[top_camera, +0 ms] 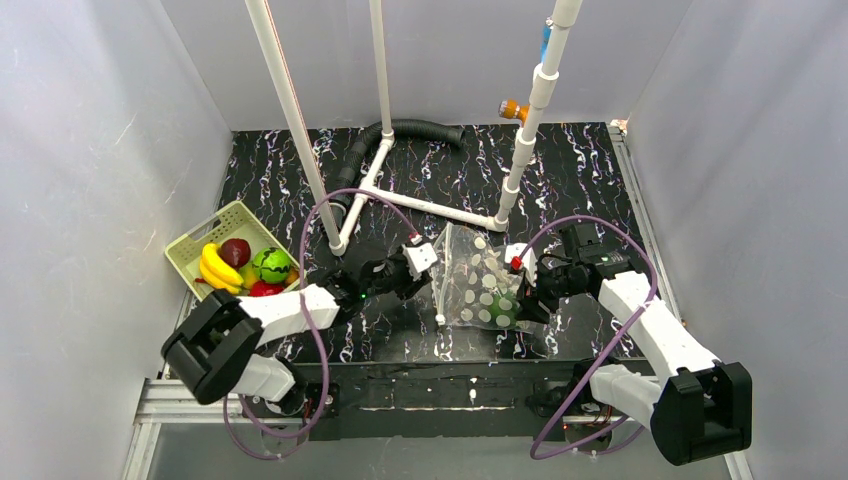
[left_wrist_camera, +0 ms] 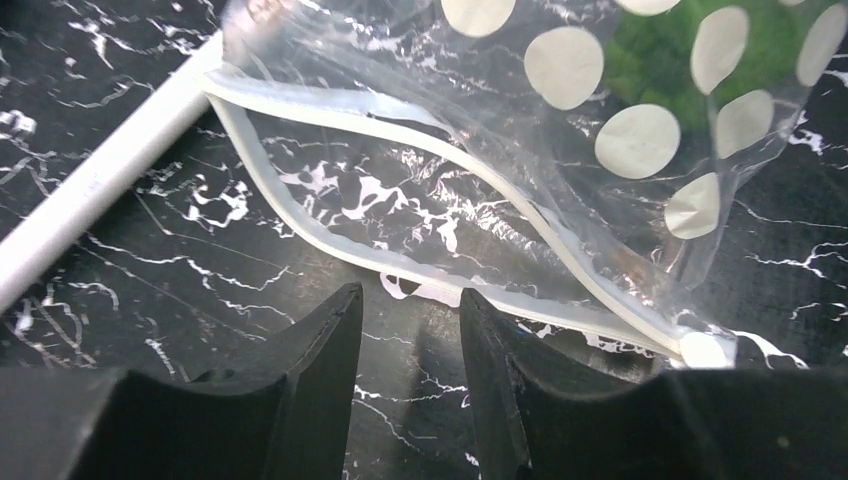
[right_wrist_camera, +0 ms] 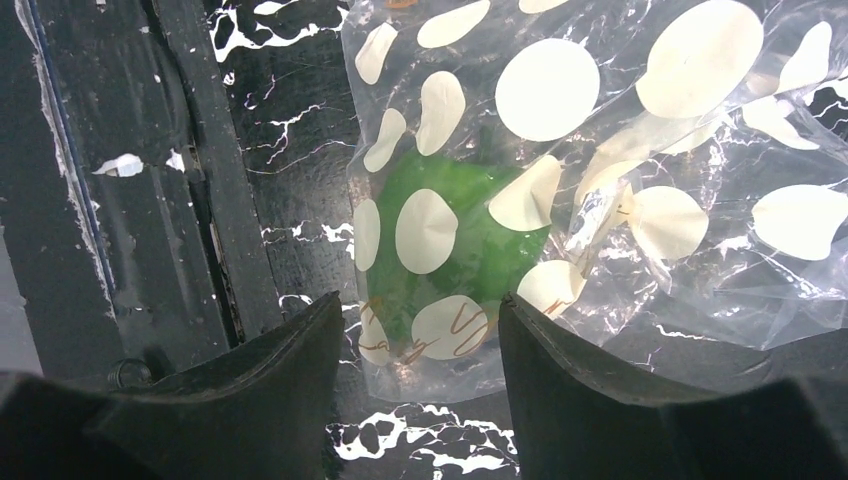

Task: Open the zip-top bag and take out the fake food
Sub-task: Pick up the fake vegetable from the zipper food storage bag.

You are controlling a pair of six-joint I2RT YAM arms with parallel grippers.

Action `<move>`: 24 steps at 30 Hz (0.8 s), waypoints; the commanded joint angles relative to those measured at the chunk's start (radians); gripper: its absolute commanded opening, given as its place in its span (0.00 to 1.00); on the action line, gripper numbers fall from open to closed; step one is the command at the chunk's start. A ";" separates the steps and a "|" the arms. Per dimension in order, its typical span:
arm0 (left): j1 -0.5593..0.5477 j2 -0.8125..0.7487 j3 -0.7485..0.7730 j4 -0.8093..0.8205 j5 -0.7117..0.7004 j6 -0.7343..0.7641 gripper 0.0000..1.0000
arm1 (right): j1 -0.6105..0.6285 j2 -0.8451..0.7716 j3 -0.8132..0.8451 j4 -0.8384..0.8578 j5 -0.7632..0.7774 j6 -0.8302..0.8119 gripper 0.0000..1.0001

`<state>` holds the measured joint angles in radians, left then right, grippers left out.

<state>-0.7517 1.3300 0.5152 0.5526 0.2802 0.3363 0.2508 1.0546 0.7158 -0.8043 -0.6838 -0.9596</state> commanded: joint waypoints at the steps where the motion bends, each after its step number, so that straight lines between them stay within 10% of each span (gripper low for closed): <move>1: 0.002 0.074 0.069 0.055 0.050 0.003 0.39 | 0.004 0.004 0.034 0.025 -0.002 0.039 0.64; 17: -0.073 0.377 0.205 0.186 0.213 -0.089 0.43 | 0.020 0.069 -0.017 0.065 0.181 0.011 0.67; 24: -0.107 0.379 0.172 0.227 0.294 -0.137 0.53 | 0.049 0.142 -0.001 0.087 0.248 0.045 0.42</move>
<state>-0.8387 1.7317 0.7071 0.7105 0.4904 0.2382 0.2790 1.1728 0.7059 -0.7555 -0.4946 -0.9421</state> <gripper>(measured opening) 0.505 0.484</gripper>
